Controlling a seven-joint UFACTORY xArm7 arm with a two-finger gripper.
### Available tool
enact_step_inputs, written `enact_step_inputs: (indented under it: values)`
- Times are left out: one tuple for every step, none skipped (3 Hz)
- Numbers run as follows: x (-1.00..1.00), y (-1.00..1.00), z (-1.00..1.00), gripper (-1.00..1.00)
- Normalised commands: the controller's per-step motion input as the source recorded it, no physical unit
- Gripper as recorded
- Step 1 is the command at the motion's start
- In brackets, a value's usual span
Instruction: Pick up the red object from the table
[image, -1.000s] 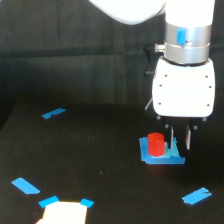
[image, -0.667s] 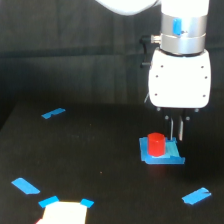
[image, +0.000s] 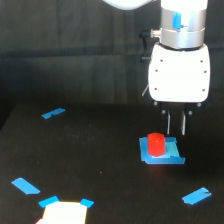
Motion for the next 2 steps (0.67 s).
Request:
enact_step_inputs:
  values:
    - [0.02, -1.0, 0.61, 0.65]
    - [-1.0, 1.0, -0.9, -1.0]
